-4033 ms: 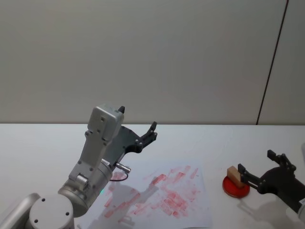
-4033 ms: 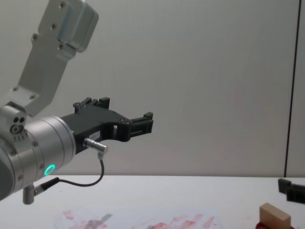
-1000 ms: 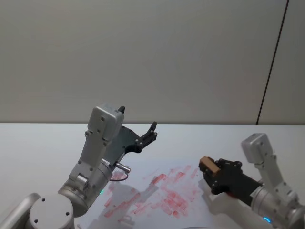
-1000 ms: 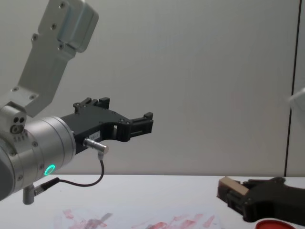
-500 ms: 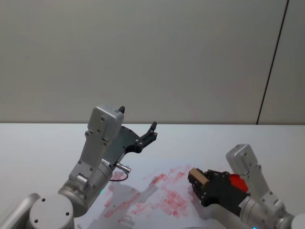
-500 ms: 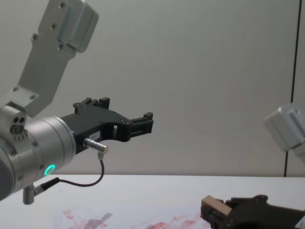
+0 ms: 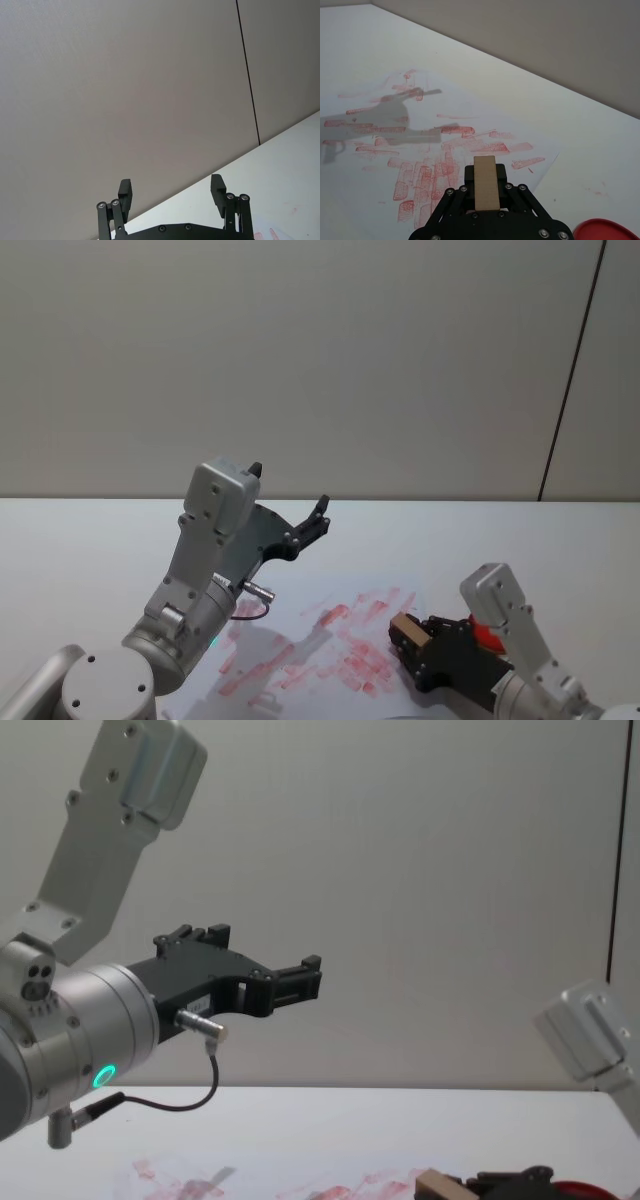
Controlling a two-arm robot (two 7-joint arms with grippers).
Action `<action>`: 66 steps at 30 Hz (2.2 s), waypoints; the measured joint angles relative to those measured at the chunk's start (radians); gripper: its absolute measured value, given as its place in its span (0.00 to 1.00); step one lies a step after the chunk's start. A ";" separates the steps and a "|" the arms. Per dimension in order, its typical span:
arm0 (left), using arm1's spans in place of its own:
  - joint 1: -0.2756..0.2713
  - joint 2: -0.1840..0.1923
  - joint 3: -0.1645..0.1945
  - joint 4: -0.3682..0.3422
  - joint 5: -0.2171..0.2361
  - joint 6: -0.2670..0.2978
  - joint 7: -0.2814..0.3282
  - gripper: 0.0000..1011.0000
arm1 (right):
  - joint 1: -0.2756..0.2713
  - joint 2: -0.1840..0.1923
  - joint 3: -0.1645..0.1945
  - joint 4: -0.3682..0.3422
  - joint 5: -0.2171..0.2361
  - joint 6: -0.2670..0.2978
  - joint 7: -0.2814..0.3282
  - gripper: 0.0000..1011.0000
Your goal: Use the one hand to pick up the stamp and affix it onto the A4 paper.
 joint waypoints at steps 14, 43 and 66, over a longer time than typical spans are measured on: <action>0.000 0.000 0.000 0.000 0.000 0.000 0.000 0.99 | 0.001 -0.008 -0.012 0.030 -0.033 -0.004 -0.022 0.22; 0.000 0.000 0.000 0.000 0.000 0.000 0.000 0.99 | -0.021 0.012 0.011 -0.060 0.060 -0.026 -0.088 0.22; 0.000 0.000 0.000 0.000 0.000 0.000 0.000 0.99 | -0.053 0.078 0.074 -0.141 0.115 0.001 -0.159 0.22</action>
